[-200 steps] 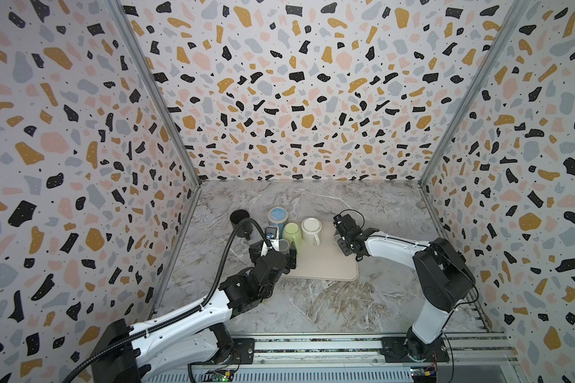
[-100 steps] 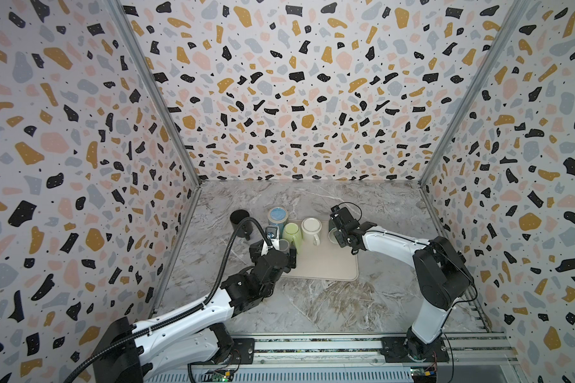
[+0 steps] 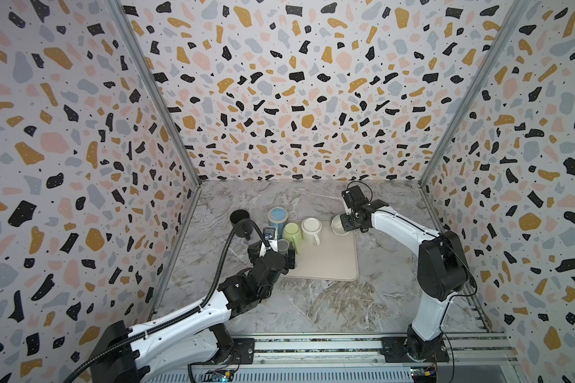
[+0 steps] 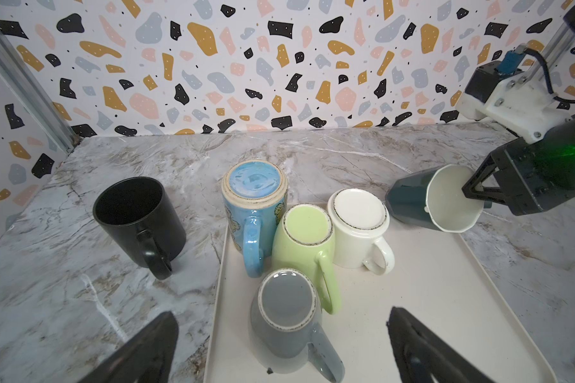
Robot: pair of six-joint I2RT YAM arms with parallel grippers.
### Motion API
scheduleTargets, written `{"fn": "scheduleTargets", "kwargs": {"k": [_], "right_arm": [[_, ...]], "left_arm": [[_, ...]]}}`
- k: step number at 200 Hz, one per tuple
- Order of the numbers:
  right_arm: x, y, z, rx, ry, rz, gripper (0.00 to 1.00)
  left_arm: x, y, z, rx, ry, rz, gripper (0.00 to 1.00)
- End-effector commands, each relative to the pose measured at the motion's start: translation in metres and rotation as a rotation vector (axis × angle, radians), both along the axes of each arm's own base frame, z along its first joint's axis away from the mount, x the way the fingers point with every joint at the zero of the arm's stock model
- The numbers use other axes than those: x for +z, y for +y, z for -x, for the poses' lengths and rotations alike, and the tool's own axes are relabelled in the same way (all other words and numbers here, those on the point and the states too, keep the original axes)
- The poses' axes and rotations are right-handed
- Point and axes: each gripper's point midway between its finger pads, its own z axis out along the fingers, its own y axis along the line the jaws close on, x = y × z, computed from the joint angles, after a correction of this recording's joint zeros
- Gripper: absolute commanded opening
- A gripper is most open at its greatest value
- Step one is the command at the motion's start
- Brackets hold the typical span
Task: Turn the mug right side up
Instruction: Pick up the mug from the tray, then place the mug at the top-right of the table.
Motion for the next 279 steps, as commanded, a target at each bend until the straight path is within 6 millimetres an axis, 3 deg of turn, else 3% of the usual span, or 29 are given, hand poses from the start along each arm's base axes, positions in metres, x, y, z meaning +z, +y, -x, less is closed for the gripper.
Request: {"fn": "scheduleTargets", "kwargs": {"k": [1, 72, 114, 182, 208, 279], "right_arm": [[0.029, -0.006, -0.014, -0.040, -0.019, -0.092, 0.00], [0.057, -0.057, -0.058, -0.143, -0.023, -0.211, 0.00], [0.065, -0.077, -0.075, -0.183, 0.008, -0.180, 0.00], [0.074, -0.123, -0.071, -0.228, 0.099, -0.144, 0.00], [0.068, -0.137, -0.069, -0.249, 0.158, -0.147, 0.00], [0.044, -0.147, -0.063, -0.267, 0.208, -0.089, 0.00]], "left_arm": [[0.008, 0.001, -0.001, 0.003, -0.028, 0.036, 1.00], [0.014, 0.001, 0.005, -0.034, -0.043, 0.057, 1.00], [0.019, 0.000, 0.007, -0.055, -0.053, 0.067, 1.00], [0.023, 0.000, 0.010, -0.070, -0.063, 0.099, 1.00], [0.026, -0.003, 0.012, -0.090, -0.065, 0.119, 1.00], [0.024, -0.003, 0.013, -0.095, -0.056, 0.115, 1.00]]}}
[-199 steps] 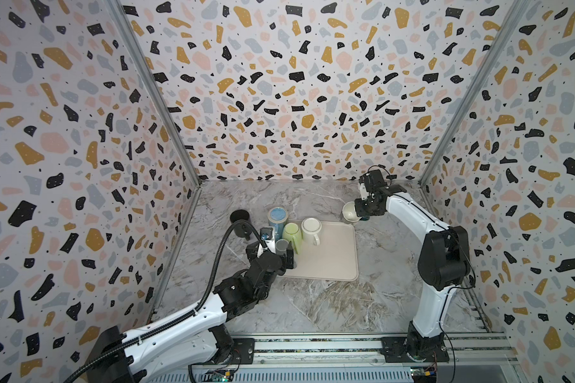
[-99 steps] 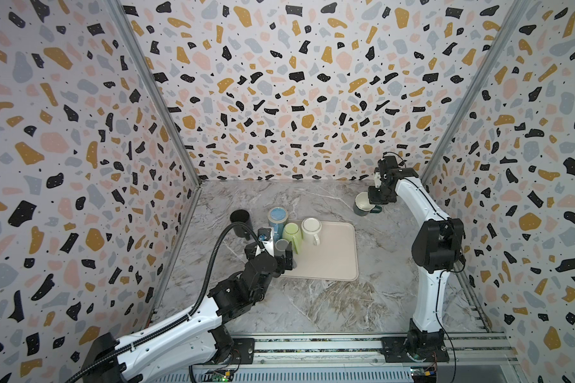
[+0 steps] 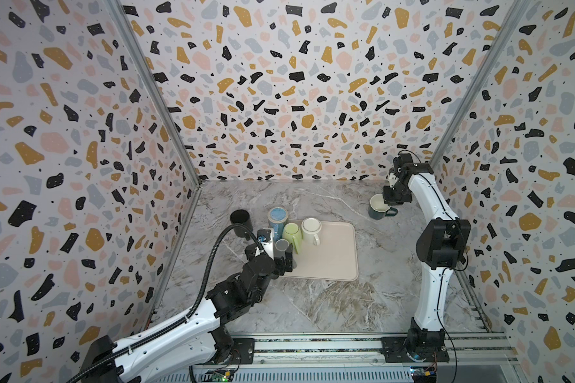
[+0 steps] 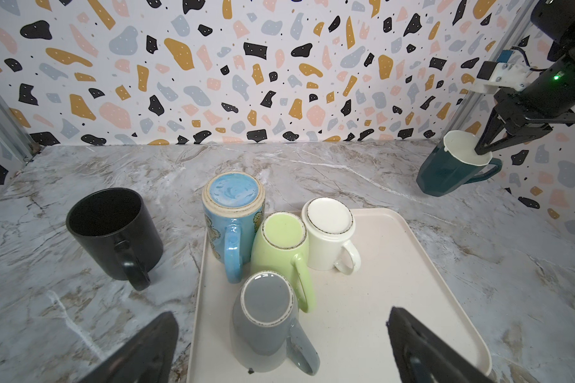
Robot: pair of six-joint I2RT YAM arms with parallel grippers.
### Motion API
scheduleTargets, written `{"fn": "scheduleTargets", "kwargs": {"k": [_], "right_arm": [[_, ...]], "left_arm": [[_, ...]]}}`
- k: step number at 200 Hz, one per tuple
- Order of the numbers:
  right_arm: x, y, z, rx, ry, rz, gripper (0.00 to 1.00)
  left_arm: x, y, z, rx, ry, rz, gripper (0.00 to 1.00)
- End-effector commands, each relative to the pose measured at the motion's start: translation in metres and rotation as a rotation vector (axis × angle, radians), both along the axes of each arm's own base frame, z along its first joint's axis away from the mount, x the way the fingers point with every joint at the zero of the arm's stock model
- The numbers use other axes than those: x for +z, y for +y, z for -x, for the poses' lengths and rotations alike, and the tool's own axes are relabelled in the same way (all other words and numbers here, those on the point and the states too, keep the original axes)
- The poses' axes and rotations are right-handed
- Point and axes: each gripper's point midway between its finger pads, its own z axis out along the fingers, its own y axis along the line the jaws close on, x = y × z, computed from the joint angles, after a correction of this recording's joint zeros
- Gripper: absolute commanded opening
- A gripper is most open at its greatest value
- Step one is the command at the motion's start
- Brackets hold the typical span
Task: Turn the mug right side up
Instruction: Place the mug at the top-right of the table.
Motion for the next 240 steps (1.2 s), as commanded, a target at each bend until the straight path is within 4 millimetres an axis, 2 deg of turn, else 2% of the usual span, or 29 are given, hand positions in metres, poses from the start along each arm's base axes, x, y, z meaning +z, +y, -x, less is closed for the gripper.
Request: {"fn": "scheduleTargets", "kwargs": {"k": [1, 39, 52, 57, 71, 96, 135, 177, 207, 240], "right_arm": [[0.010, 0.004, 0.002, 0.013, -0.014, 0.000, 0.00], [-0.001, 0.005, 0.003, 0.018, 0.003, -0.008, 0.09], [-0.004, 0.006, 0.003, 0.021, 0.007, -0.015, 0.30], [-0.004, 0.007, 0.003, 0.023, 0.008, -0.019, 0.35], [-0.005, 0.008, 0.002, 0.023, 0.005, -0.025, 0.46], [0.004, 0.009, -0.001, 0.020, -0.027, -0.030, 0.59], [0.035, 0.017, -0.008, 0.033, -0.129, -0.041, 0.63], [0.062, 0.029, -0.004, 0.061, -0.221, -0.013, 0.65], [0.080, 0.052, 0.003, 0.120, -0.302, 0.059, 0.66], [0.094, 0.098, 0.016, 0.214, -0.381, 0.036, 0.66]], "left_arm": [[0.007, 0.000, 0.000, -0.001, -0.022, 0.036, 1.00], [0.005, 0.000, 0.000, 0.001, -0.019, 0.033, 1.00], [0.005, 0.000, 0.000, 0.003, -0.020, 0.036, 1.00], [0.006, 0.001, 0.000, 0.003, -0.020, 0.035, 1.00], [0.005, 0.002, -0.001, 0.009, -0.021, 0.029, 1.00], [0.005, 0.003, -0.001, 0.014, -0.020, 0.023, 1.00], [0.005, 0.006, -0.002, 0.036, -0.017, 0.011, 1.00], [0.005, 0.010, -0.003, 0.060, -0.012, 0.004, 1.00], [0.004, 0.014, -0.002, 0.081, 0.007, 0.017, 1.00], [0.006, 0.016, -0.002, 0.086, 0.016, 0.000, 1.00]]}}
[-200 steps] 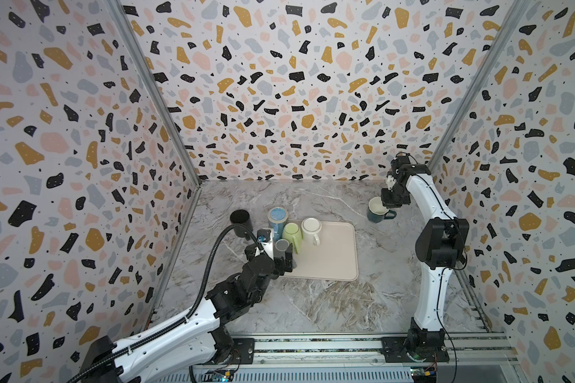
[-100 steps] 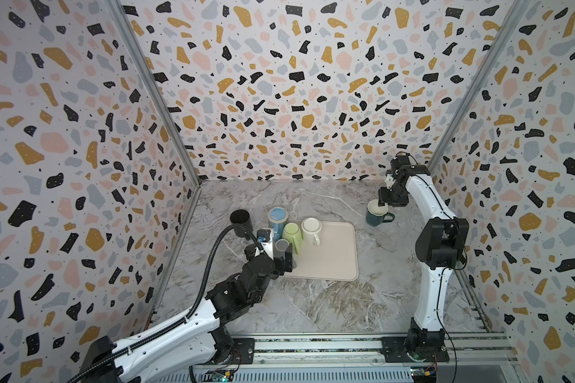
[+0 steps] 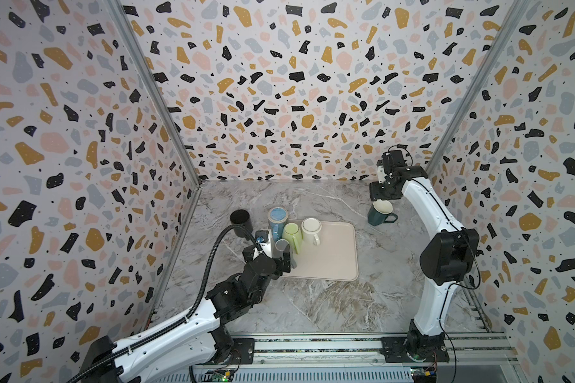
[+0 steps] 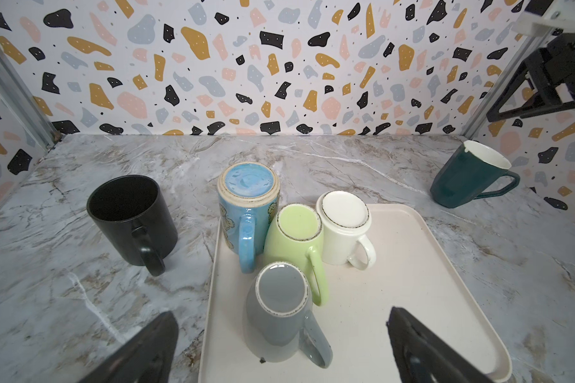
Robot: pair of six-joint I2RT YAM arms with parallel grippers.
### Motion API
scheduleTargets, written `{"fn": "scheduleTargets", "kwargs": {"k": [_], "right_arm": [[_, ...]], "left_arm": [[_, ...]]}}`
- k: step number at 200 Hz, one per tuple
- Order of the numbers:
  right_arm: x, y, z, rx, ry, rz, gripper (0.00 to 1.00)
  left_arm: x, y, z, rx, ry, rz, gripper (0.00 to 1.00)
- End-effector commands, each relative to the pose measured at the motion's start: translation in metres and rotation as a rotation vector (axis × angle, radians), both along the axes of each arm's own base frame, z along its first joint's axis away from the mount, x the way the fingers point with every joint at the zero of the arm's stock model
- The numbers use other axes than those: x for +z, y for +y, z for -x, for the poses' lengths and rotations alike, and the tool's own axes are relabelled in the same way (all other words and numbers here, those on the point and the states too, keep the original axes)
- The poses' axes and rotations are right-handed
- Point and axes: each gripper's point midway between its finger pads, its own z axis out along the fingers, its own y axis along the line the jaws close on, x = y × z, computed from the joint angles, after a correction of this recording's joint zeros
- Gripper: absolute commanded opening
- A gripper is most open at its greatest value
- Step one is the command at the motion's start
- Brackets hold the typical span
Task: Turn the mug right side up
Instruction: Place the mug at the top-right of the table.
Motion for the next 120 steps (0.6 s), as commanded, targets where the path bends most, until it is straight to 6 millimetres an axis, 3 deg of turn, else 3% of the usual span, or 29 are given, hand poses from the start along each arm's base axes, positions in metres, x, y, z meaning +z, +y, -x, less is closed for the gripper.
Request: {"fn": "scheduleTargets", "kwargs": {"k": [1, 39, 72, 99, 120], "right_arm": [[0.029, 0.026, 0.007, 0.058, -0.113, 0.005, 0.66], [0.025, 0.100, 0.052, 0.239, -0.217, -0.005, 0.66], [-0.009, 0.154, 0.109, 0.428, -0.207, -0.230, 0.66], [-0.040, 0.185, 0.156, 0.569, -0.169, -0.324, 0.65], [-0.060, 0.200, 0.178, 0.632, -0.113, -0.335, 0.63]], "left_arm": [[0.016, 0.005, -0.003, 0.034, -0.016, 0.016, 1.00], [0.014, 0.002, -0.003, 0.017, 0.033, -0.019, 1.00], [0.011, -0.006, 0.002, -0.052, 0.104, 0.032, 1.00], [0.001, -0.013, 0.009, -0.123, 0.168, 0.106, 1.00], [-0.013, -0.006, 0.009, -0.130, 0.229, 0.107, 1.00]]}}
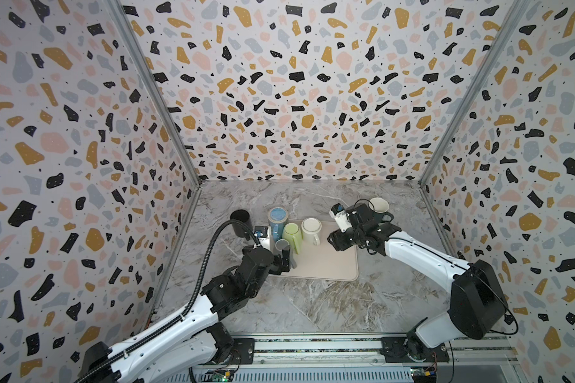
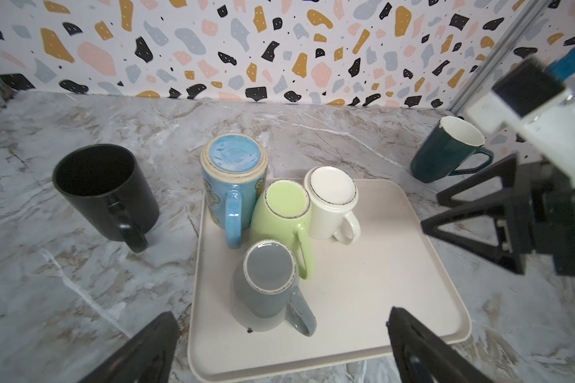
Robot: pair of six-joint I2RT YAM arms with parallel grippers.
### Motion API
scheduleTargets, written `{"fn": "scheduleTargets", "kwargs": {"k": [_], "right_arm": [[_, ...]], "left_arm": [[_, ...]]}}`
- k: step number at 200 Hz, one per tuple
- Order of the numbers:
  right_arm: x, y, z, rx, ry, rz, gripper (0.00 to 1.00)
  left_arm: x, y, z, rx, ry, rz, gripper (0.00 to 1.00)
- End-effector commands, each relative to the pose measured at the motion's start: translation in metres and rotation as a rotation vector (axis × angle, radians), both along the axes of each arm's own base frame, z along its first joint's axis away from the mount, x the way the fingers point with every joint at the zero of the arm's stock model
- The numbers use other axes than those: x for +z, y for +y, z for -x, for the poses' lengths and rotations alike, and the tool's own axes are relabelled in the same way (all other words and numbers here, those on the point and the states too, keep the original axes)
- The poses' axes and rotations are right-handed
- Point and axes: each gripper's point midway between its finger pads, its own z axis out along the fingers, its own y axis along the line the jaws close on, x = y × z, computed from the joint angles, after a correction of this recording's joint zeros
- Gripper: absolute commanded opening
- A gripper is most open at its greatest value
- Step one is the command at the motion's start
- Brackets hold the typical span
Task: Turn the mug right side up
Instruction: Place the mug at the top-right of the table, then pick up the mug from the tray.
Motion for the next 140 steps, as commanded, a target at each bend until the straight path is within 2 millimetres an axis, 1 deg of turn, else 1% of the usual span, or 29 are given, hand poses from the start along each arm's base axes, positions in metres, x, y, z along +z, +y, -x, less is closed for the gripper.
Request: {"fn": "scheduleTargets", "kwargs": {"k": [1, 15, 31, 52, 66, 94, 117, 140], "right_arm": [[0.022, 0.035, 0.014, 0.105, -0.044, -0.131, 0.63], [0.014, 0.047, 0.027, 0.155, -0.013, -0.139, 0.62], [0.012, 0.066, 0.042, 0.225, 0.005, -0.147, 0.61], [0.008, 0.088, 0.051, 0.277, 0.011, -0.124, 0.61], [0.008, 0.105, 0.055, 0.319, 0.021, -0.117, 0.60], [-0.011, 0.129, 0.055, 0.358, 0.039, -0.017, 0.57], [-0.022, 0.143, 0.055, 0.377, 0.030, 0.043, 0.56], [-0.031, 0.149, 0.051, 0.365, 0.038, 0.090, 0.53]], "left_arm": [[-0.012, -0.003, 0.006, -0.057, 0.082, 0.047, 1.00], [-0.021, 0.003, 0.005, -0.062, 0.122, 0.070, 1.00], [-0.027, 0.009, 0.002, -0.074, 0.163, 0.132, 1.00], [-0.032, 0.019, -0.002, -0.065, 0.192, 0.169, 1.00], [-0.035, 0.024, -0.002, -0.062, 0.198, 0.178, 1.00], [-0.040, 0.028, -0.002, -0.059, 0.212, 0.177, 1.00], [-0.041, 0.033, 0.001, -0.046, 0.205, 0.170, 1.00], [-0.042, 0.037, 0.004, -0.034, 0.199, 0.166, 1.00]]}}
